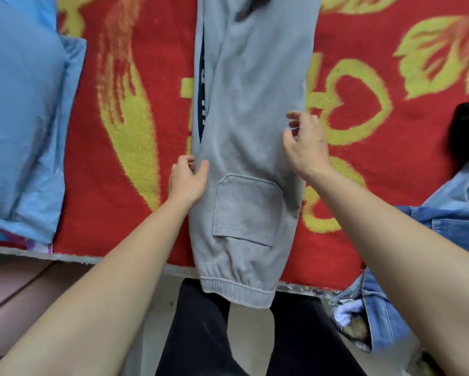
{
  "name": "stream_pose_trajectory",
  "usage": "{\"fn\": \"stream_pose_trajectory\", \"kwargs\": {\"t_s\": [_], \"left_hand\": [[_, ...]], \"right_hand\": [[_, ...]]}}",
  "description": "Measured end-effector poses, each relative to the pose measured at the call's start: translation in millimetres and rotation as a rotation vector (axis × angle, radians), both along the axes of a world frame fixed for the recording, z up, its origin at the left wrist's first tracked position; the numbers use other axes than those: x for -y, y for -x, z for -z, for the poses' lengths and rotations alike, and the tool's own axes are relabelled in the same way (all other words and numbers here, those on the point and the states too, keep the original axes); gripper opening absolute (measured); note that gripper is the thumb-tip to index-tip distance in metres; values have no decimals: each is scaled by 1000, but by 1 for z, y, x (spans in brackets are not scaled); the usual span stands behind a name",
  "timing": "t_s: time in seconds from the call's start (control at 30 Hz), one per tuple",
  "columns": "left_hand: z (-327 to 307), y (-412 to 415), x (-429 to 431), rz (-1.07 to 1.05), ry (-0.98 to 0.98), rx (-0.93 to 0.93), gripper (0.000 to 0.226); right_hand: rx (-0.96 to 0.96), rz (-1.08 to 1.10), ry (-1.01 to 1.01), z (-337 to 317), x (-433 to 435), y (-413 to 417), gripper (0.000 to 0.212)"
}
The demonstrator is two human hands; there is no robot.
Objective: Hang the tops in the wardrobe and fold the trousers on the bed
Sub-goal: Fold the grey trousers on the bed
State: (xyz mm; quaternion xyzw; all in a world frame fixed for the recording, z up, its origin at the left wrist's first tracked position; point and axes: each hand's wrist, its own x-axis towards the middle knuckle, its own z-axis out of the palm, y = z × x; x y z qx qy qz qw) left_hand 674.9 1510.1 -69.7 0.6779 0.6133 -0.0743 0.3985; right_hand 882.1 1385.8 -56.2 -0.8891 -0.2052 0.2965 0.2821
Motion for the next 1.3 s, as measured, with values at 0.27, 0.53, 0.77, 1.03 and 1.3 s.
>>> {"fn": "stream_pose_trajectory", "kwargs": {"t_s": [0.27,0.53,0.77,1.03,1.3], "left_hand": [[32,-113,-98,267,-214,100,44],[64,-182,-222,480,-357,-37,75],[106,-180,-247,540,-338,-138,78],[109,-178,-249,555,-314,-142,78],[111,-176,-246,550,-342,-138,78]], "right_hand": [[50,-23,-26,27,-92,-61,35],[-236,440,-313,53,-219,-142,14],[-547,846,-779,40,-282,-192,49],[155,52,-326,27,-373,-184,18],[228,-126,-120,61,-356,-191,40]]}}
